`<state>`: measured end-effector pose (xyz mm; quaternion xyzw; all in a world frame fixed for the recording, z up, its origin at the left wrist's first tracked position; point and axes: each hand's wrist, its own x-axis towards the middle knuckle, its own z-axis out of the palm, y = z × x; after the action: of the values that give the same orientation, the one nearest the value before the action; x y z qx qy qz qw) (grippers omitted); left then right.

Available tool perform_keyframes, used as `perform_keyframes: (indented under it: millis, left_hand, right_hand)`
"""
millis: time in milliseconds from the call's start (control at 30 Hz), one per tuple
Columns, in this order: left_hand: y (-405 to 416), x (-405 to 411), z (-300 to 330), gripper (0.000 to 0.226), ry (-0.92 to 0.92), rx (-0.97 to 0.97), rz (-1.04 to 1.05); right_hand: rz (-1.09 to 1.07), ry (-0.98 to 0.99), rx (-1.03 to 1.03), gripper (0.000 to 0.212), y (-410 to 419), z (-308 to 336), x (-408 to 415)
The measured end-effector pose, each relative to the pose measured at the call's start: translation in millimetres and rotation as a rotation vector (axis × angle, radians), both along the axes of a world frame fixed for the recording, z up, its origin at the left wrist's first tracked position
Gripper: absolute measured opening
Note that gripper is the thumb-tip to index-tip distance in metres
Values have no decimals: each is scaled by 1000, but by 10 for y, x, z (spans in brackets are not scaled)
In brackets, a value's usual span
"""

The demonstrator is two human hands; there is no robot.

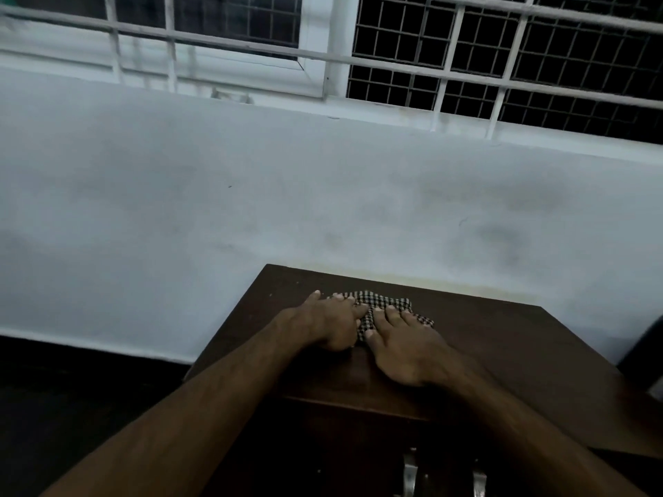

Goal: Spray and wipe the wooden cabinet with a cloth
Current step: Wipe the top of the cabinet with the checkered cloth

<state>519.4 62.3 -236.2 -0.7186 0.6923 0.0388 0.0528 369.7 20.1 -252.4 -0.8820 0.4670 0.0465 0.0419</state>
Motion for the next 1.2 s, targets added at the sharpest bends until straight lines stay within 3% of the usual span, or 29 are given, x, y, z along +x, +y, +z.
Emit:
perform_keyframes:
  millis: [233,367,500,767,933,1100,1200]
  left_hand:
    - [1023,-147,-49,58,-89,-29,-44]
    - [995,3,30,55,-26,-6,-3]
    - [890,195,-10,54,-4,-42,58]
    - [1331,385,-197,52,100,-110,30]
    - [1238,536,-131,53,62,-116,130]
    - [1502,730,-190,52,63,-135,77]
    - [1587,879,-178,51,93,-139,93]
  right_hand:
    - [130,6,-71,61,1015,44,-358]
    - [167,25,-118,61,868,95,-114]
    - [136,1,-6,62,658,96,240]
    - [181,-115,-17,61,1192,-25,113]
    - [139,-70,29,63,1063,95,555]
    - [166,-28,-116,64,1453,44,596]
    - [162,-23,-90,65,1499,84,721]
